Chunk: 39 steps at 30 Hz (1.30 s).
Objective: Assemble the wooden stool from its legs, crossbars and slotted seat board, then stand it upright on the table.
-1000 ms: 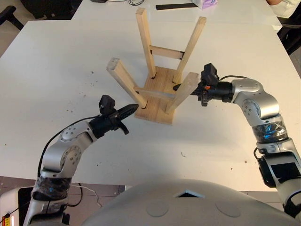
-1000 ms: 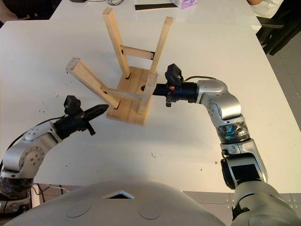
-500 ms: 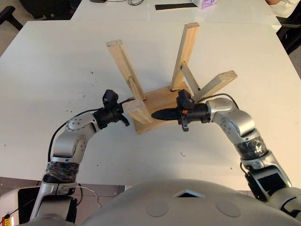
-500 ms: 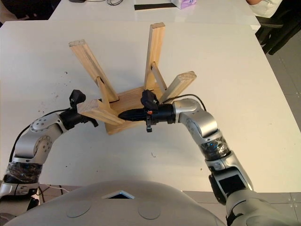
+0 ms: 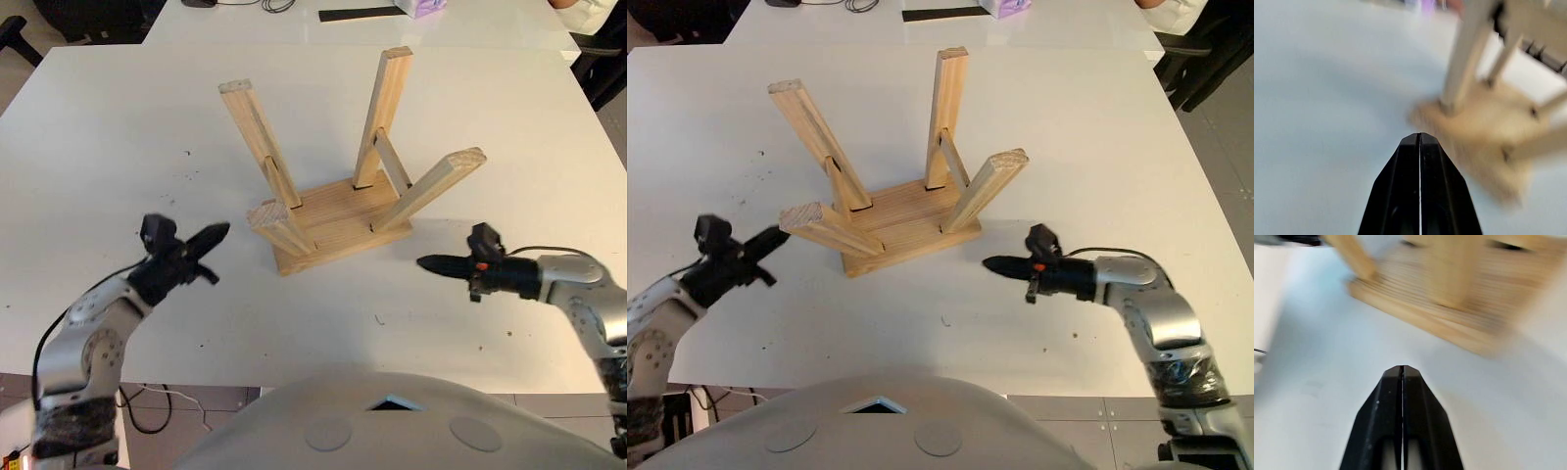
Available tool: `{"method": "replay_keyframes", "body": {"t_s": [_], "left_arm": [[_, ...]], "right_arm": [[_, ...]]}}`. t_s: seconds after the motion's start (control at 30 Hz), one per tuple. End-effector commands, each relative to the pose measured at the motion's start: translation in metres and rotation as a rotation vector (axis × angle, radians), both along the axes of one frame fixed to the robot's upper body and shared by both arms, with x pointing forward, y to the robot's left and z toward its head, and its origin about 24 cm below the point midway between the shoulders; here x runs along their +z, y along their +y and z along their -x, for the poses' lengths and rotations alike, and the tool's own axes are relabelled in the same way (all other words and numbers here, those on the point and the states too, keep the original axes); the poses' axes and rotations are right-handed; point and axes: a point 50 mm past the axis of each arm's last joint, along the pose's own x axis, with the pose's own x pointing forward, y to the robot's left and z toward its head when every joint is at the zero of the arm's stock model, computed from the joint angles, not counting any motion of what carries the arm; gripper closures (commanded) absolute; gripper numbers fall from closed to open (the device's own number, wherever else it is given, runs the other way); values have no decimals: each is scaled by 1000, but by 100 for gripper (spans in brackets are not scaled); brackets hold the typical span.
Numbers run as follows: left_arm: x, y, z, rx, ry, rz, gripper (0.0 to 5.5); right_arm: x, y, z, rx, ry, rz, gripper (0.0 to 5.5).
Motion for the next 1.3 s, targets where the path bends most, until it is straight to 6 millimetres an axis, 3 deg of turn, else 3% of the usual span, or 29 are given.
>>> {"method": "replay_keyframes", "body": {"t_s": [0.03,0.2,0.3,0.67,1.17,1.3], "left_arm": [[-6,-12,-4,-69,30,-51,548],[-29,-44,-11,-101,49,-19,548],[-34,-56,-9,-125,52,6,548],[-38,-60,-2,-171,76,-2,548],[-28,-48,4,-146,53,4,548],[-29,-56,4,-169,53,23,548]], "right_arm": [[0,-9,-20,-71,-76,68,550],[-24,13,-33,-58,-69,56,550],[-27,21,-39,-51,-81,40,550],[-27,34,-34,21,-66,7,550],[-25,28,-32,24,-62,28,550],[-26,30,-31,42,-56,21,550]]}}
